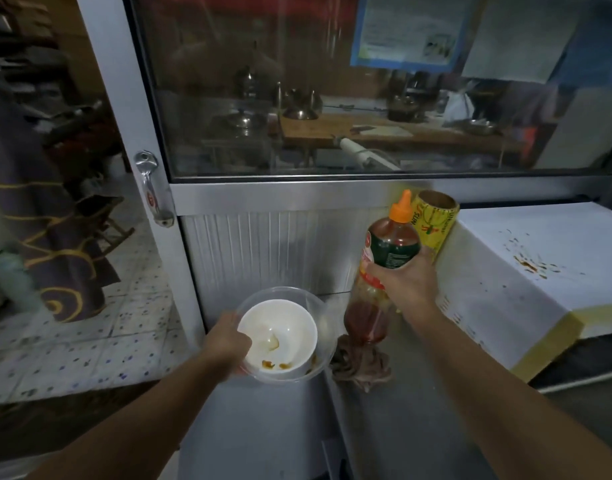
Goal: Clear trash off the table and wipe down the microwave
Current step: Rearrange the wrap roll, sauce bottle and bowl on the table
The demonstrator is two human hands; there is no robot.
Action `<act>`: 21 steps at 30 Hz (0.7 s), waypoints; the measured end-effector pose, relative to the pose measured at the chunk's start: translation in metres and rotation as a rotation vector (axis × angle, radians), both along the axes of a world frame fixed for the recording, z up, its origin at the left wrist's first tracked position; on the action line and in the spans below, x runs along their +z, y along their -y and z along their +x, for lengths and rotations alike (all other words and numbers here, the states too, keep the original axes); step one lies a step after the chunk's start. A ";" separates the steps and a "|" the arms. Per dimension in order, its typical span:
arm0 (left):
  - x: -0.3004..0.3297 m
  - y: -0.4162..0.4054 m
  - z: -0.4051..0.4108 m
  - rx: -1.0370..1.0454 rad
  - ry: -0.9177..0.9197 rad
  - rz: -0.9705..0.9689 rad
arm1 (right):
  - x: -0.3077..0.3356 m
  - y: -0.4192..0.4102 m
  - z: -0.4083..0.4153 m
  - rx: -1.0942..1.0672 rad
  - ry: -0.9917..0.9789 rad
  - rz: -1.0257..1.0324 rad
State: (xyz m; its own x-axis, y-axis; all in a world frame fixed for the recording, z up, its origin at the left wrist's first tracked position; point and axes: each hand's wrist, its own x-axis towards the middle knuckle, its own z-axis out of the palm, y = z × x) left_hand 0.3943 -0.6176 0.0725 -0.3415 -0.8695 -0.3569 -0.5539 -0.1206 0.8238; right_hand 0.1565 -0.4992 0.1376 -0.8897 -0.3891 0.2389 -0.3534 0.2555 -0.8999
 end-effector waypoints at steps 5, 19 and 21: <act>-0.017 0.037 -0.031 0.037 0.014 0.030 | -0.028 0.054 -0.037 0.021 0.050 -0.026; -0.068 0.090 -0.068 0.011 0.079 0.064 | -0.090 0.127 -0.071 -0.067 0.020 0.054; -0.071 0.095 -0.068 0.001 0.067 0.070 | -0.095 0.126 -0.069 -0.050 0.003 0.032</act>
